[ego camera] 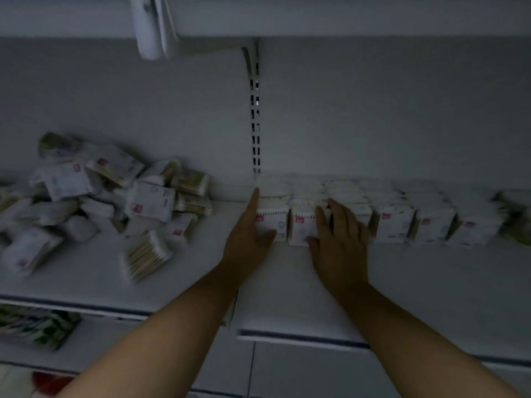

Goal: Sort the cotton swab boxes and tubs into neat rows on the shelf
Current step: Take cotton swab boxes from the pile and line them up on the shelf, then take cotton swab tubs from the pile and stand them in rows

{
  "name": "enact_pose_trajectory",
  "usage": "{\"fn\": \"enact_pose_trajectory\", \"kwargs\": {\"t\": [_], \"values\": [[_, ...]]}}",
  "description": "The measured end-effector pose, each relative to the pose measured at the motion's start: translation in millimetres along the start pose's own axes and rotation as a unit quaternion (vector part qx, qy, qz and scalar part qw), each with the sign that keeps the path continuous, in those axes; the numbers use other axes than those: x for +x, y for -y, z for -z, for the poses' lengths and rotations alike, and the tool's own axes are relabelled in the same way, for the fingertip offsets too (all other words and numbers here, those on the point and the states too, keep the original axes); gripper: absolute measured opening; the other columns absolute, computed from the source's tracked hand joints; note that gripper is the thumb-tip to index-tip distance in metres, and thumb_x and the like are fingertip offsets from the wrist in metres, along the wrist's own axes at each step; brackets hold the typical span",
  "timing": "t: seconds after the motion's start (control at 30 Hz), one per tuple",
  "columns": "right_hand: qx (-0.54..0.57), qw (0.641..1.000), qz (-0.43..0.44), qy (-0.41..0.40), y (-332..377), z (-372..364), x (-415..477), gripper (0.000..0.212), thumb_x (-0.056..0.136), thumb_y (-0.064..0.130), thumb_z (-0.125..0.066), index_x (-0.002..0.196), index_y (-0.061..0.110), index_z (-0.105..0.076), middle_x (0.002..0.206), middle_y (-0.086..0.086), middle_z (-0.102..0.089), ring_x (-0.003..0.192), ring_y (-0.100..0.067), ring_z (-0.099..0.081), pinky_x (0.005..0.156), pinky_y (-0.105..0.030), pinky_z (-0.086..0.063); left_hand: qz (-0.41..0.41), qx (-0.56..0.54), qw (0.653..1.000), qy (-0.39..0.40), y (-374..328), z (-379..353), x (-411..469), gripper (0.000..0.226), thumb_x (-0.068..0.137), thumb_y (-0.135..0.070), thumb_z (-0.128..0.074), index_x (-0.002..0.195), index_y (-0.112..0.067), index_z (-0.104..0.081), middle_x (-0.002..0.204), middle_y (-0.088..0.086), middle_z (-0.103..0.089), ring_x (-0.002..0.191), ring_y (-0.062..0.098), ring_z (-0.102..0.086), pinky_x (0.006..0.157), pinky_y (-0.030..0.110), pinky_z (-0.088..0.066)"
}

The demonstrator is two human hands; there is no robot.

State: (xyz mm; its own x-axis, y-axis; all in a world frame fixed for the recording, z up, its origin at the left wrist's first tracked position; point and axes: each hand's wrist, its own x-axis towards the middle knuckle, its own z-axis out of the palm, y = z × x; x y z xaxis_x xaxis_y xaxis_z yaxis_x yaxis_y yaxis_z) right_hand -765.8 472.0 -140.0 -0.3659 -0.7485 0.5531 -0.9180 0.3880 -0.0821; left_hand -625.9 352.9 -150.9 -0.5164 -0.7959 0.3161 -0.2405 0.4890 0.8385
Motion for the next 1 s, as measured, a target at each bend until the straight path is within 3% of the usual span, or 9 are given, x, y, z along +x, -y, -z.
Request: {"fn": "enact_pose_trajectory", "kwargs": {"t": [0.13,0.2,0.33,0.47,0.53,0.63,0.73,0.83,1.0], "values": [[-0.001,1.000,0.003,0.020,7,12,-3,0.064,0.071,0.022,-0.077,0.127,0.000,-0.055,0.133,-0.021,-0.052,0.120,-0.037,-0.051,0.093,-0.054,-0.042,0.033,-0.127,0.991,0.024,-9,3,-2,0.111,0.077,0.000,-0.072,0.147,-0.027,0.010,0.141,-0.008,-0.036,0.132,0.009,-0.039,0.105,0.021,-0.034],[-0.008,0.999,0.011,0.041,10,20,-8,0.060,0.079,0.026,-0.063,0.130,-0.002,-0.051,0.136,-0.023,-0.049,0.121,-0.039,-0.051,0.096,-0.056,-0.039,0.055,-0.146,0.987,0.049,-10,6,-5,0.118,0.075,-0.004,-0.075,0.147,-0.020,0.017,0.146,-0.004,-0.028,0.130,-0.002,-0.032,0.103,0.016,-0.030],[-0.021,0.995,0.067,0.074,30,42,-31,0.055,0.085,0.032,-0.041,0.127,-0.001,-0.055,0.136,-0.024,-0.049,0.122,-0.042,-0.050,0.102,-0.057,-0.035,0.063,-0.013,0.997,0.041,-12,37,-28,0.097,0.086,-0.031,-0.066,0.149,-0.025,0.007,0.157,-0.003,-0.012,0.142,0.008,-0.015,0.106,0.016,-0.013],[-0.039,0.978,0.191,0.067,99,67,-20,0.049,0.074,0.012,-0.071,0.119,-0.003,-0.061,0.132,-0.025,-0.052,0.118,-0.043,-0.054,0.099,-0.060,-0.035,-0.027,0.178,0.979,0.097,-18,125,-46,0.076,0.093,-0.040,-0.050,0.150,-0.030,-0.001,0.159,-0.006,-0.004,0.145,0.012,-0.008,0.110,0.021,-0.009],[-0.056,0.969,0.214,0.115,154,79,-6,0.067,0.078,0.019,-0.071,0.136,0.000,-0.044,0.148,-0.022,-0.033,0.136,-0.037,-0.035,0.110,-0.053,-0.020,-0.045,0.275,0.953,0.120,-20,189,-56,0.075,0.092,-0.042,-0.050,0.151,-0.028,-0.006,0.159,0.000,-0.008,0.144,0.018,-0.013,0.111,0.027,-0.018],[-0.041,0.950,0.239,0.196,232,78,15,0.068,0.094,0.033,-0.043,0.151,0.020,-0.008,0.159,-0.002,0.006,0.146,-0.019,0.006,0.118,-0.039,0.003,-0.040,0.395,0.904,0.158,-10,298,-76,0.073,0.093,-0.043,-0.049,0.151,-0.022,-0.008,0.158,0.006,-0.014,0.143,0.025,-0.020,0.109,0.033,-0.026],[-0.029,0.939,0.253,0.232,310,83,32,0.065,0.093,0.036,-0.043,0.150,0.021,-0.016,0.160,-0.004,0.000,0.146,-0.022,-0.003,0.117,-0.037,-0.010,0.020,0.484,0.862,0.146,16,404,-100,0.071,0.094,-0.045,-0.045,0.151,-0.020,-0.010,0.156,0.007,-0.021,0.139,0.026,-0.026,0.109,0.036,-0.031],[-0.007,0.929,0.279,0.243,379,84,37,0.062,0.091,0.033,-0.045,0.147,0.023,-0.022,0.158,-0.006,-0.009,0.143,-0.027,-0.013,0.115,-0.039,-0.023,0.110,0.502,0.851,0.104,45,487,-133,0.068,0.096,-0.045,-0.041,0.151,-0.018,-0.010,0.157,0.007,-0.017,0.141,0.026,-0.023,0.112,0.039,-0.026],[0.010,0.907,0.348,0.238,465,73,43,0.059,0.093,0.033,-0.045,0.146,0.019,-0.023,0.157,-0.006,-0.010,0.142,-0.028,-0.014,0.114,-0.043,-0.023,0.199,0.502,0.839,0.067,85,568,-169,0.070,0.097,-0.042,-0.042,0.151,-0.020,-0.004,0.159,0.006,-0.008,0.146,0.022,-0.005,0.116,0.039,-0.015]]}}
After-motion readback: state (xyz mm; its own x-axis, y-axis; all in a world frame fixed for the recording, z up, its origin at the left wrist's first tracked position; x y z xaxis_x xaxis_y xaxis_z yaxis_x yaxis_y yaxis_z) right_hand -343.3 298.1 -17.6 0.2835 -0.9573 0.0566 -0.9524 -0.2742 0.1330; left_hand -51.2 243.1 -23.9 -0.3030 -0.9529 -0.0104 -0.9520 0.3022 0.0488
